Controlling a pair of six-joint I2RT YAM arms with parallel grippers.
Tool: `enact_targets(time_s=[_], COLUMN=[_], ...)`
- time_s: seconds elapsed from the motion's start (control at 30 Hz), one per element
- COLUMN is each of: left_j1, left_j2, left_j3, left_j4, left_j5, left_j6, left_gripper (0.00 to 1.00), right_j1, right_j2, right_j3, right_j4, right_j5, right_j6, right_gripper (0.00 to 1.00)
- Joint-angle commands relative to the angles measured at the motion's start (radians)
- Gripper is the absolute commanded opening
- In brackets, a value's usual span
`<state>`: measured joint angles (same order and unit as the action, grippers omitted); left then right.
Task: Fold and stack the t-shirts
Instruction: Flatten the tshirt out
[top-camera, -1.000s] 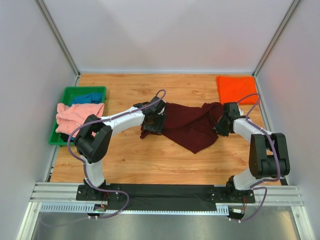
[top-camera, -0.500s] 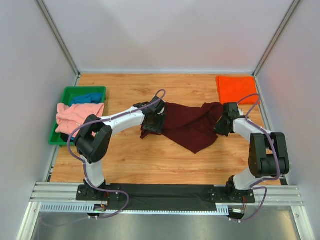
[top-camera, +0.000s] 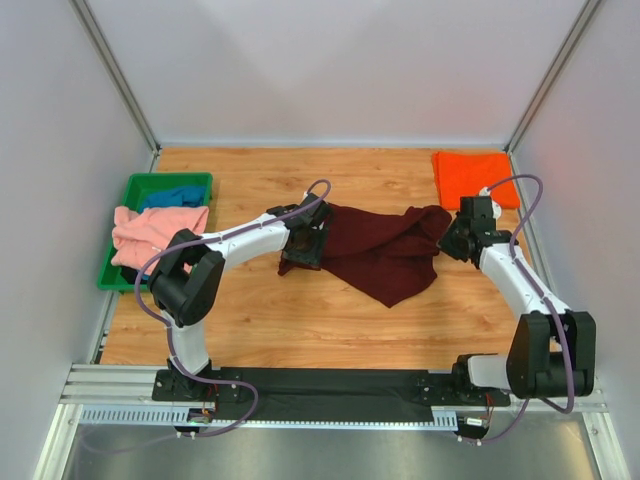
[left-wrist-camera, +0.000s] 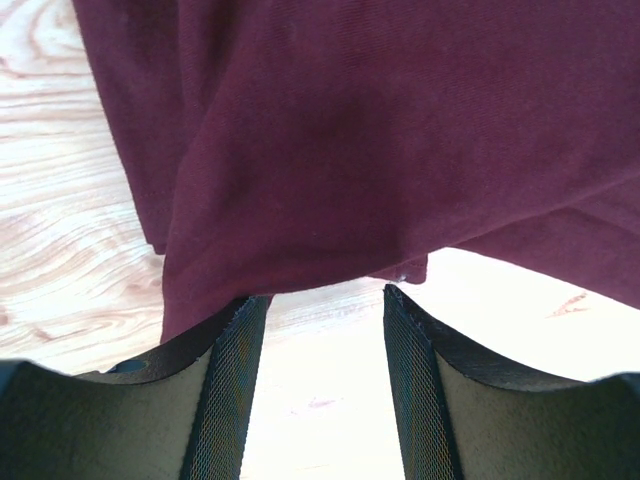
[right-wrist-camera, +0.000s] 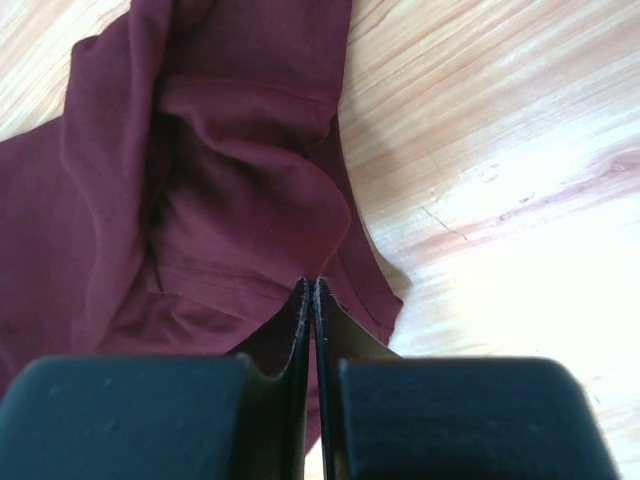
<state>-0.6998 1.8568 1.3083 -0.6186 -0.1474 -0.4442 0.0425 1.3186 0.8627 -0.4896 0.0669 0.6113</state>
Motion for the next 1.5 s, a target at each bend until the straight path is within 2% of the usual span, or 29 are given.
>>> enact_targets(time_s=[0.0, 0.27, 0.43, 0.5, 0.53, 0.57, 0.67, 0.97, 1.2, 1.23, 1.3, 1.33, 1.47], left_j1=[0.003, 0.005, 0.009, 0.014, 0.017, 0.017, 0.016, 0.016, 0.016, 0.014, 0.016, 0.016, 0.022], left_j2=[-0.056, -0.024, 0.042, 0.067, 0.071, 0.073, 0.032, -0.218, -0.34, -0.352, -0.364, -0.382, -0.412], left_j3=[0.005, 0.035, 0.095, 0.126, 0.138, 0.149, 0.158, 0.143, 0.145, 0.128, 0.048, 0.014, -0.206], left_j4=[-0.016, -0.01, -0.03, -0.032, -0.052, -0.064, -0.092, -0.227, -0.248, -0.236, -0.17, -0.143, 0.02], left_j5=[-0.052, -0.084, -0.162, -0.162, -0.162, -0.162, -0.141, -0.169, -0.103, -0.092, -0.044, -0.026, 0.107], left_j6=[0.002, 0.056, 0.088, 0.113, 0.117, 0.117, 0.122, 0.078, 0.075, 0.073, 0.062, 0.058, 0.018], left_gripper=[0.58, 0.64, 0.68, 0.61, 0.49, 0.23, 0.01, 0.0, 0.0, 0.15, 0.34, 0.49, 0.6], right_j1=[-0.004, -0.004, -0.004, -0.004, -0.004, -0.004, -0.003, -0.004, -0.004, -0.004, -0.003, -0.004, -0.003], right_j2=[-0.061, -0.153, -0.209, -0.236, -0.245, -0.265, -0.303, -0.409, -0.433, -0.432, -0.424, -0.421, -0.41], right_j3=[0.039, 0.131, 0.171, 0.193, 0.2, 0.206, 0.236, 0.424, 0.639, 0.645, 0.647, 0.645, 0.625], right_j4=[-0.069, -0.159, -0.196, -0.211, -0.217, -0.231, -0.262, -0.366, -0.397, -0.389, -0.385, -0.382, -0.365], right_j5=[0.019, 0.036, 0.042, 0.043, 0.045, 0.048, 0.073, 0.102, 0.022, 0.013, -0.003, -0.003, 0.011], right_j6=[-0.039, -0.054, -0.068, -0.076, -0.077, -0.081, -0.087, -0.091, -0.056, -0.042, -0.035, -0.028, -0.031], right_gripper=[0.0, 0.0, 0.0, 0.0, 0.0, 0.0, 0.0, 0.0, 0.0, 0.0, 0.0, 0.0, 0.0])
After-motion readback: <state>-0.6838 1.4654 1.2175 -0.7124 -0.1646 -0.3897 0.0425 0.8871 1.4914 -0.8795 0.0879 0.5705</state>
